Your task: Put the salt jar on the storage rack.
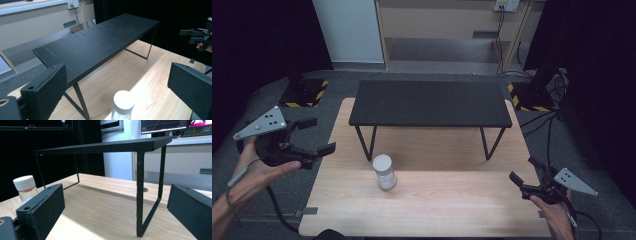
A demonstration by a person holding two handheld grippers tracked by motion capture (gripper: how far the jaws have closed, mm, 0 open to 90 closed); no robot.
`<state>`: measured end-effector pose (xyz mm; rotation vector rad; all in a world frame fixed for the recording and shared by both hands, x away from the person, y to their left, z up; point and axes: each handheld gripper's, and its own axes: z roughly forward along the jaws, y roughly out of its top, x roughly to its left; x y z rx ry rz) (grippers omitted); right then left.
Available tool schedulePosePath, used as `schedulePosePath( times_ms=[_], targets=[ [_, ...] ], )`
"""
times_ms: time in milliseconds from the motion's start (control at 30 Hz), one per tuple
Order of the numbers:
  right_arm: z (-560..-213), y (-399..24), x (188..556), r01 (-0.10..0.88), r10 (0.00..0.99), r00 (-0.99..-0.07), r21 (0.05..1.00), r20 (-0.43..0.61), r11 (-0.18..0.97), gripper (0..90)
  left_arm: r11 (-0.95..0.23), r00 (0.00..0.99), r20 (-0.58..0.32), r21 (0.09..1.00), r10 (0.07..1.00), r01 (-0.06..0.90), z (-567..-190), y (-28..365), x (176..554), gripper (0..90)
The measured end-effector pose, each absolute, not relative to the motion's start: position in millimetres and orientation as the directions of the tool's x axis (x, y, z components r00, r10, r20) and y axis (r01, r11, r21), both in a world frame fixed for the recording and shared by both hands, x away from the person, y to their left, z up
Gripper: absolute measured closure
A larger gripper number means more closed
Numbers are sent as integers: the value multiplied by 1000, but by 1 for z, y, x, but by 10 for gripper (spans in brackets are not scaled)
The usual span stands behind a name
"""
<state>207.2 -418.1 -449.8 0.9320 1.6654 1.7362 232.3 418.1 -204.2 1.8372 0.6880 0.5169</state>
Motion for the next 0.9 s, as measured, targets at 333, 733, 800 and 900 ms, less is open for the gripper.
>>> schedulePosePath(
  times_ms=[333,733,800,900],
  targets=[
    [-449,-418,208,73,787,-608,995,103,-74,16,-305,764,40,929,644,209,-202,414,238,17],
    [-449,-417,209,78,782,-615,995,99,-65,19,-349,799,50,915,599,204,-206,411,253,26],
    [-449,-417,209,78,782,-616,995,100,-66,19,-357,805,52,912,590,203,-207,410,256,28],
    [-449,-417,210,81,781,-617,995,100,-63,19,-369,816,49,906,576,206,-209,411,261,37]
  ],
)
